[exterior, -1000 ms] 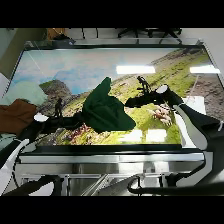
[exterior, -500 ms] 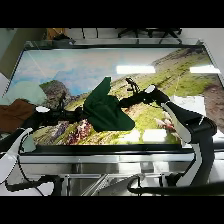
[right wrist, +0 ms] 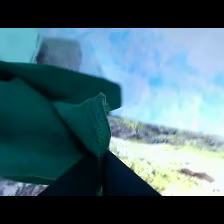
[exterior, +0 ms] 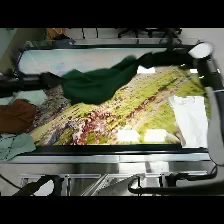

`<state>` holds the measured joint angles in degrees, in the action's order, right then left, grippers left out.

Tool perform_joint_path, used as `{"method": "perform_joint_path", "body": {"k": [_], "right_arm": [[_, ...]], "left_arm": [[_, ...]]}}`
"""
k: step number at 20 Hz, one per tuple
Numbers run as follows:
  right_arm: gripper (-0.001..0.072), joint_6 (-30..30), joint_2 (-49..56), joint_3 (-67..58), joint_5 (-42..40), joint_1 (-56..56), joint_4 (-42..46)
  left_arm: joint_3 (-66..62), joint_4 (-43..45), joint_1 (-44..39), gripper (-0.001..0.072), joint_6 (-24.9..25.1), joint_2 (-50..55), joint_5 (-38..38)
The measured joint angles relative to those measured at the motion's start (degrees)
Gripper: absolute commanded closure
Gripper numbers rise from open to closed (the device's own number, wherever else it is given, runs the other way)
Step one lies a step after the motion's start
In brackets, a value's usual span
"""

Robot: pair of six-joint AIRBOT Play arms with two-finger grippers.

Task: Fold the shirts.

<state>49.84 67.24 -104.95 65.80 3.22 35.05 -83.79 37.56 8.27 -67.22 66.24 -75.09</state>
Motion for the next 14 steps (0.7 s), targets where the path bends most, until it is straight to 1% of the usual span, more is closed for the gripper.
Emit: {"method": "perform_joint_path", "body": {"k": [3,6,10,14], "right_arm": [[0.0696,0.2,-9.9,-2.6,0.4,-1.1,2.4],[0.0696,0.7,-15.8,-3.4,2.4,-1.5,4.8],[0.0696,3.6,-16.6,-0.8,8.2,-1.7,6.9],[0.0695,5.7,-13.6,10.9,11.2,-1.7,7.4]], "left_arm": [[-10.5,6.2,0.7,0.0694,-3.6,-5.6,-1.9],[-13.8,9.5,0.3,0.0694,-5.5,-10.4,-3.2],[-7.0,11.7,-3.8,0.0693,-6.4,-13.4,-3.4],[5.4,12.4,-10.0,0.0686,-6.4,-10.0,0.5]]}}
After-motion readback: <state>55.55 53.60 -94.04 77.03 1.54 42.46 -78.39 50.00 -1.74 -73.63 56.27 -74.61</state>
